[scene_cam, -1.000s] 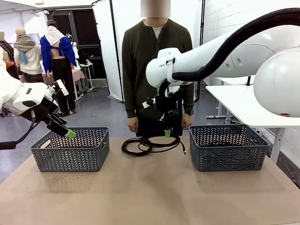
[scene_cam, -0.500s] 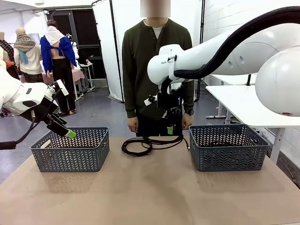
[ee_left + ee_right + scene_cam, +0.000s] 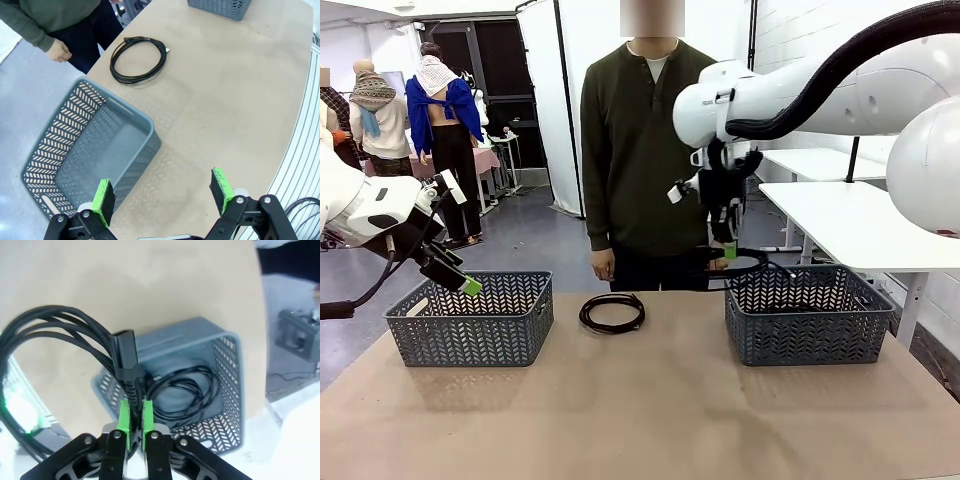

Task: Organize the cables according to human instructions.
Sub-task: Pick up a bundle of cables and place it in the basket indicated by the human.

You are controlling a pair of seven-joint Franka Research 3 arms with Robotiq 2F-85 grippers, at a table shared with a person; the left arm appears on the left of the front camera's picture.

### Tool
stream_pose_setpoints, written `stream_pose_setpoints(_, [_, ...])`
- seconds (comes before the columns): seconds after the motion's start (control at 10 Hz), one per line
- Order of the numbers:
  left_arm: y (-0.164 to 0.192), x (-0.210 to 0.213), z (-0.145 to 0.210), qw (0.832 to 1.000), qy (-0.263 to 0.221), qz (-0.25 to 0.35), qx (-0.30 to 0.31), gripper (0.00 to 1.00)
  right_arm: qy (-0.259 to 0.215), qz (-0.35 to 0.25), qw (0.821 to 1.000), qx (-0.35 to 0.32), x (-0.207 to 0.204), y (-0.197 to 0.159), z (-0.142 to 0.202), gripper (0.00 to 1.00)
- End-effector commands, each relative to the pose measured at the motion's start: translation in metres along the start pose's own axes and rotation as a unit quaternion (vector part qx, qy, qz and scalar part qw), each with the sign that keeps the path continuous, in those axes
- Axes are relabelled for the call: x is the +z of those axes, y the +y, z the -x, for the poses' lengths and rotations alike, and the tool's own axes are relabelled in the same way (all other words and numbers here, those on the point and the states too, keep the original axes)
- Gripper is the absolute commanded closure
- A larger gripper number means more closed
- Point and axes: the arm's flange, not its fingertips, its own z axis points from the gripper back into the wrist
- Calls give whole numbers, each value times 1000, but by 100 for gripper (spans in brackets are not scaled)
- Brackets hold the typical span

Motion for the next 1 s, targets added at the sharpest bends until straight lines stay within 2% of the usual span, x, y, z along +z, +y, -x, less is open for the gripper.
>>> stream_pose_setpoints(0.0, [2,-1,2,1000,-4,6,-2,0,-3,14,999,29,10,-25,21,100])
stream_pose_setpoints(0.5, [2,-1,2,1000,-4,6,-2,0,-11,44,993,112,13,-72,77,100])
stream_pose_setpoints(0.9, [2,-1,2,1000,-4,6,-2,0,-17,56,989,138,14,-100,92,100])
